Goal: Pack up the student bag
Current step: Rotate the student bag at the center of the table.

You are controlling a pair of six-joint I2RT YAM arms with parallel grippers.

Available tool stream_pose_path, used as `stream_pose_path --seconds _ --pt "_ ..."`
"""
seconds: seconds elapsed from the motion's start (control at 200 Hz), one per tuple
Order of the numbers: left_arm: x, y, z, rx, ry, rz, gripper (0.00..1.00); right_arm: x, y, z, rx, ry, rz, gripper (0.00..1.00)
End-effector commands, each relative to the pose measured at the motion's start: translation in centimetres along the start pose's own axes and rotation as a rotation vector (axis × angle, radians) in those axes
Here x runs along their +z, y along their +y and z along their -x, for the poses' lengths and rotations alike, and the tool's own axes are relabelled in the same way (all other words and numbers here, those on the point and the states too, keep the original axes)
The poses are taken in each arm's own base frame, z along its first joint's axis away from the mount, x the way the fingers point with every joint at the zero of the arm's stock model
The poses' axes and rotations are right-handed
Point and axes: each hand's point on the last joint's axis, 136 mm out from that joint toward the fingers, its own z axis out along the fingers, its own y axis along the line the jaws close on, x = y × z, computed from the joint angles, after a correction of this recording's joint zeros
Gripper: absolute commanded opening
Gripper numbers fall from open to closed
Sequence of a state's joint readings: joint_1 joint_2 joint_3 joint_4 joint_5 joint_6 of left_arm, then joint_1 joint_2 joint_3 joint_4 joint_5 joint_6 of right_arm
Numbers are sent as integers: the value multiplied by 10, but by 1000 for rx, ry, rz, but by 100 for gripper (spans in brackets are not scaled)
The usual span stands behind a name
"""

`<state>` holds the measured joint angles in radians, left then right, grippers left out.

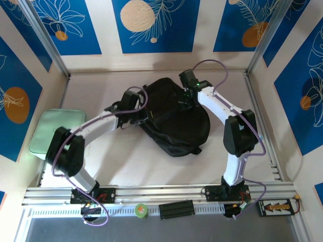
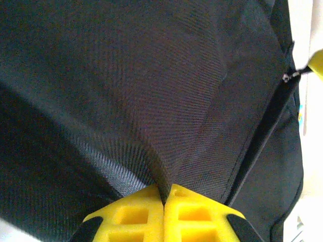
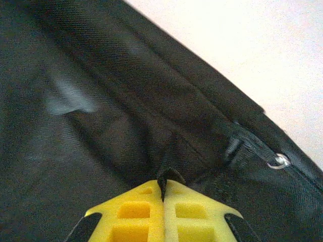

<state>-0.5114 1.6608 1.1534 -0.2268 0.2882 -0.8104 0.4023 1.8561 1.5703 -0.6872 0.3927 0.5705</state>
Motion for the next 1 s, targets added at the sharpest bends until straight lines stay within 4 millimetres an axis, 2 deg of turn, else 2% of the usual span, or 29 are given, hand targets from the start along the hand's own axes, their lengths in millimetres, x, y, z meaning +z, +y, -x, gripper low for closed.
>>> stream_pose_path --seconds 0.0,0.11,0.22,0.255,0.335,0.36,0.425,0.5,0.56,0.62,0.675,0.7,0.725,0.785,0.87,0.995 --pt "-1 -46 37 173 -25 -100 0 -26 2 14 52 -50 88 0" --pt "9 -55 64 230 -47 -54 0 -28 2 16 78 -43 133 0" --pt "13 -56 81 246 -80 -17 20 -31 -2 15 103 -39 150 0" --pt "11 -56 85 247 -96 -5 28 -34 -3 15 106 -44 156 8" --pt "-2 -53 92 249 -130 36 46 -48 -7 20 98 -79 171 34" --pt "-9 -53 95 252 -147 54 49 -55 -9 22 92 -97 175 38" --pt "-31 -50 100 273 -198 104 56 -76 -19 29 88 -161 157 40" --pt "-64 -43 105 298 -282 176 63 -103 -39 36 81 -268 104 53" --pt "-93 -32 107 308 -365 242 74 -125 -57 42 86 -359 75 64" --pt "-120 -23 107 329 -450 285 86 -140 -75 42 97 -428 60 74" --pt "-143 -17 104 366 -531 303 92 -150 -95 42 117 -491 32 79" --pt "-153 -17 102 384 -574 297 95 -152 -105 41 131 -517 6 84" --pt "-163 -16 100 412 -613 294 99 -154 -117 39 143 -545 -25 93" --pt "-181 -6 94 437 -712 304 100 -156 -137 34 153 -585 -77 100" --pt "-202 17 85 435 -816 356 100 -152 -167 23 174 -618 -167 99" --pt "-214 67 75 414 -910 533 100 -136 -205 5 249 -608 -258 99"
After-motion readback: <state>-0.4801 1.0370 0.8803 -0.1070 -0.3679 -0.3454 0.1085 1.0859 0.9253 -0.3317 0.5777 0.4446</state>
